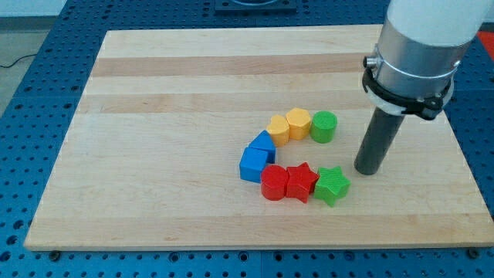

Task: Move the green circle above the green star

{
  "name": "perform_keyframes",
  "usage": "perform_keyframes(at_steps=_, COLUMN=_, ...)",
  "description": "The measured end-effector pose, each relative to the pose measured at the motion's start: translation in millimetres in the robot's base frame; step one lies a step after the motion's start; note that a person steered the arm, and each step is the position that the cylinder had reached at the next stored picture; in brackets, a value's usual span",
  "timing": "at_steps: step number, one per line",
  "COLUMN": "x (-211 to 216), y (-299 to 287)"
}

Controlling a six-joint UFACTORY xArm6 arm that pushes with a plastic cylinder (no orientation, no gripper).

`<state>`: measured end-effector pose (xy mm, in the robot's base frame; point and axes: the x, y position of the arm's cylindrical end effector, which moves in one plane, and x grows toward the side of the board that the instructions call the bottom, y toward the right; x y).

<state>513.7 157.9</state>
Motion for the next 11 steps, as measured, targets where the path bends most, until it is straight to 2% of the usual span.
perform_keyframes(at_steps=1, x=-28, y=17)
perform_keyframes(at_steps=2, x=-74, y=17)
perform_keyframes(at_steps=3, x=-113, y=-5)
perform_keyframes(at_steps=5, x=-106, y=-42)
perform_keyframes(at_steps=8, x=-52, y=-42)
perform_keyframes(at_steps=9, x=-45, y=-43)
perform_keyframes(at_steps=11, x=-61, y=-74)
